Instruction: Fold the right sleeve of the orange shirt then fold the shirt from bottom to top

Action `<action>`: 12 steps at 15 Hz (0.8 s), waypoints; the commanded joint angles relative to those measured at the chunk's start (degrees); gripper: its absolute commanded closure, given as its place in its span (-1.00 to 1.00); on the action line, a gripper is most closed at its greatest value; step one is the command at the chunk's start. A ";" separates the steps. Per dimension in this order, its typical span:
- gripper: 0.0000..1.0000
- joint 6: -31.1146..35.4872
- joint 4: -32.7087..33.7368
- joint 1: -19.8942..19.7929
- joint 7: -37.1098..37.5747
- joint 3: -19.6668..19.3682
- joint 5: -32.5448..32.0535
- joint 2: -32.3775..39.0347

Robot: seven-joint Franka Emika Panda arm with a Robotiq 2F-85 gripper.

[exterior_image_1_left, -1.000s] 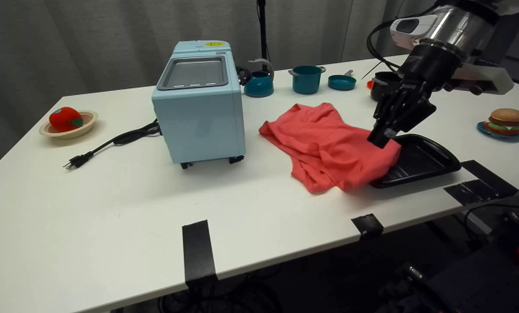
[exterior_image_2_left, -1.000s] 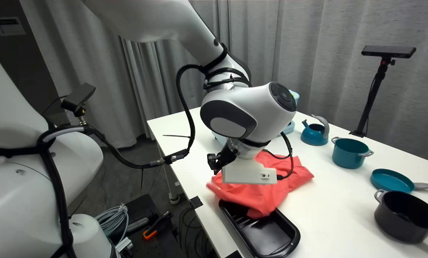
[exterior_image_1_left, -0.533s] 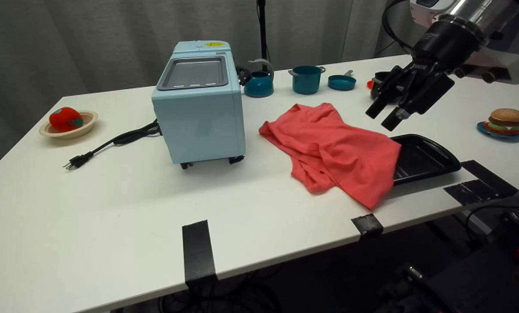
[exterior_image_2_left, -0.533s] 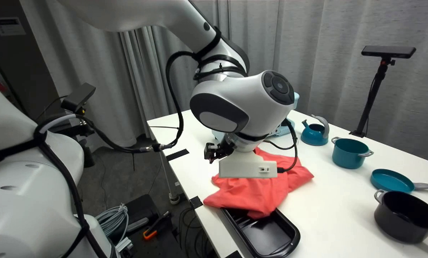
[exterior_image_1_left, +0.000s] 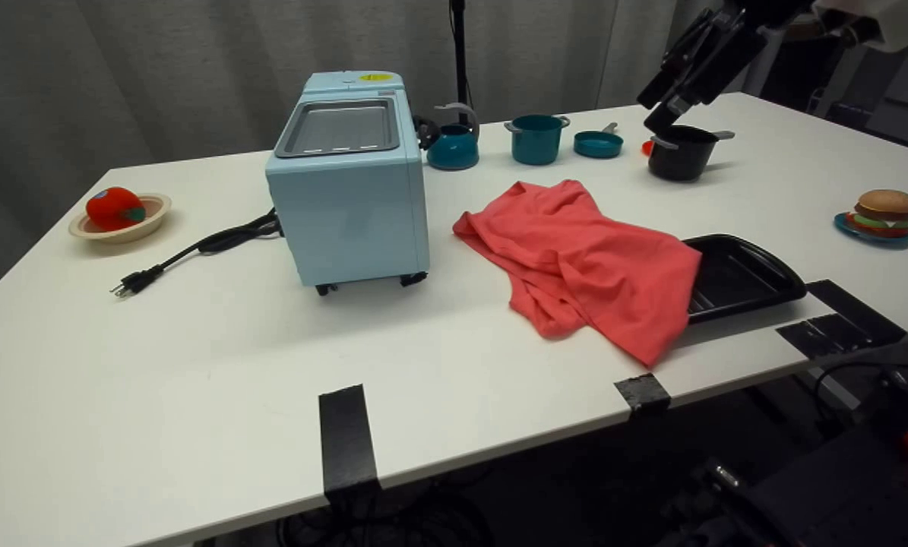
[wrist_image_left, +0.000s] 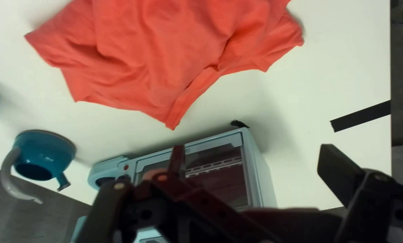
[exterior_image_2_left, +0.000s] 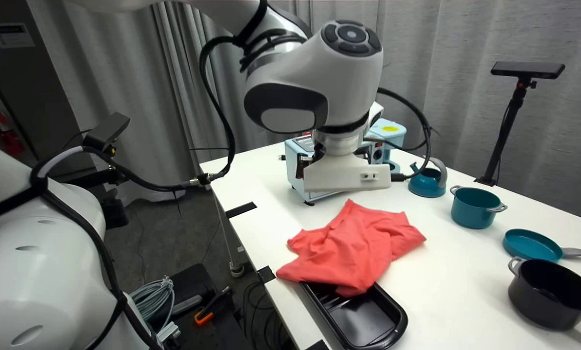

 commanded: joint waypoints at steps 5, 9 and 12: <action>-1.00 -0.35 8.97 3.10 22.45 -4.20 -19.50 -3.43; -1.00 1.27 8.89 6.57 22.70 -7.48 -20.44 -2.22; -1.00 1.23 8.56 7.32 22.56 -7.87 -20.25 -1.89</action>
